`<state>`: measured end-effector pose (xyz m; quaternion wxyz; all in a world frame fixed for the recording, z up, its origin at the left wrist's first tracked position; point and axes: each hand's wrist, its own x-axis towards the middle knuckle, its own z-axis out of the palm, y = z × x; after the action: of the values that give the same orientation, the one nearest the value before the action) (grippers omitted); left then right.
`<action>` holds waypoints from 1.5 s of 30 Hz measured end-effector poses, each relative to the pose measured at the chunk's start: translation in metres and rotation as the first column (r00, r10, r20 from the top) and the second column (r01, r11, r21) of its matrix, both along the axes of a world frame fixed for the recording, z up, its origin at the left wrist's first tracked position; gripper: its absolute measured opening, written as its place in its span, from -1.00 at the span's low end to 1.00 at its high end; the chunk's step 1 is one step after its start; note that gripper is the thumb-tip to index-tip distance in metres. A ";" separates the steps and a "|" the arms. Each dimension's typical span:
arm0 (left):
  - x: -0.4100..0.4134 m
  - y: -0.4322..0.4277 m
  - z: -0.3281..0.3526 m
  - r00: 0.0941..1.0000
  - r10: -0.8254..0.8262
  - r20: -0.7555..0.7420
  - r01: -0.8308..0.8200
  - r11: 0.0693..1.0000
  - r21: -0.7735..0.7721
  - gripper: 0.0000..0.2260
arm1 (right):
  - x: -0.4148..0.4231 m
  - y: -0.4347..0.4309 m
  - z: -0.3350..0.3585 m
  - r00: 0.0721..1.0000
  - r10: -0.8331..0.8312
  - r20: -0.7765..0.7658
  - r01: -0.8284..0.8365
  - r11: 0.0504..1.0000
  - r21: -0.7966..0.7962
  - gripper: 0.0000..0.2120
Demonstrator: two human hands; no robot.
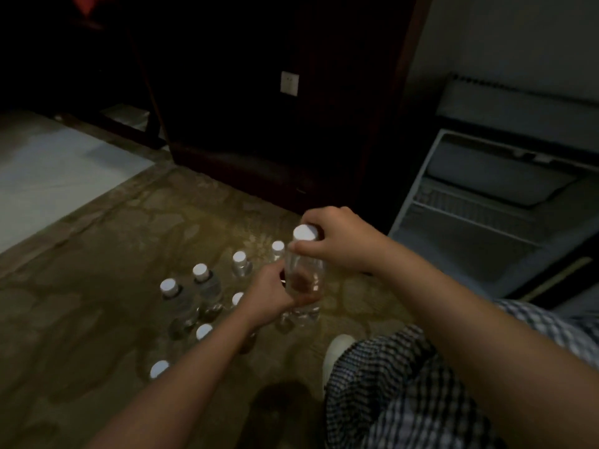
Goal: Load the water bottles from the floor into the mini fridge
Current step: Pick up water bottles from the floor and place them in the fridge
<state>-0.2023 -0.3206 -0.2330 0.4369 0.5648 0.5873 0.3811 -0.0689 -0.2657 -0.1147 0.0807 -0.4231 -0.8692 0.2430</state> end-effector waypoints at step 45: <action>0.258 0.284 -0.111 0.866 -0.452 -0.217 0.332 0.841 -0.428 -0.53 | 0.275 0.232 -0.182 0.840 -0.536 -0.082 0.529 0.844 -0.092 -0.65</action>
<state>0.0554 -0.0370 -0.3442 0.5089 0.6319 0.5804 0.0694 0.2056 -0.0337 -0.2969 0.1766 -0.6368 -0.7036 0.2611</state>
